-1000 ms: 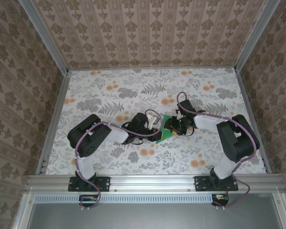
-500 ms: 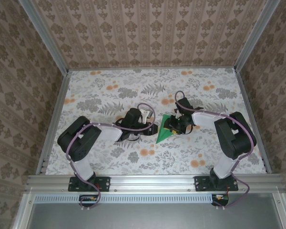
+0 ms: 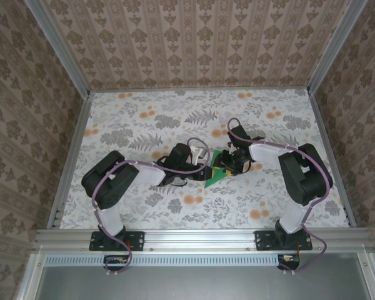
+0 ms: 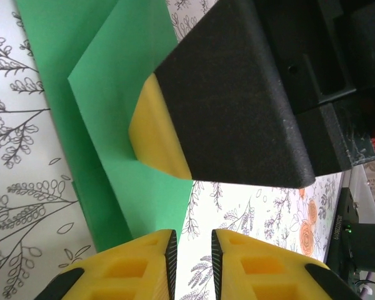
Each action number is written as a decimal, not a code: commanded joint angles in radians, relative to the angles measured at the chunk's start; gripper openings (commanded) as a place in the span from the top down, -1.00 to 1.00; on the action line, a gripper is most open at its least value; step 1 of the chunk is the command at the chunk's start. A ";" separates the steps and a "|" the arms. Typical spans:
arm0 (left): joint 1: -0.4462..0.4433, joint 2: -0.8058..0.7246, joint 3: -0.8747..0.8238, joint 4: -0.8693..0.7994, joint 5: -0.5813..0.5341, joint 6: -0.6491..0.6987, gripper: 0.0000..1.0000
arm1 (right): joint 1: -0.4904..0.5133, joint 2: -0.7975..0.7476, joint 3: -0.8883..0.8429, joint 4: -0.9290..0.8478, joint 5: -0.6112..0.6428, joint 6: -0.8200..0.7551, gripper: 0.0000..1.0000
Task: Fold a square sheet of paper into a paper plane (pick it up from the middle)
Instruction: Fourth fold the wing at the center of the table.
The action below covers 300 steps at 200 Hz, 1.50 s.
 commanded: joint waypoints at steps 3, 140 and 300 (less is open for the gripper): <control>-0.004 0.032 0.039 0.014 0.024 -0.012 0.55 | -0.001 0.100 -0.053 -0.092 0.162 0.030 -0.01; -0.007 0.064 0.084 -0.132 -0.037 0.030 0.66 | 0.001 0.132 -0.054 -0.098 0.166 0.041 0.00; -0.011 0.092 0.110 -0.226 -0.075 0.044 0.79 | 0.002 0.134 -0.056 -0.101 0.164 0.044 0.04</control>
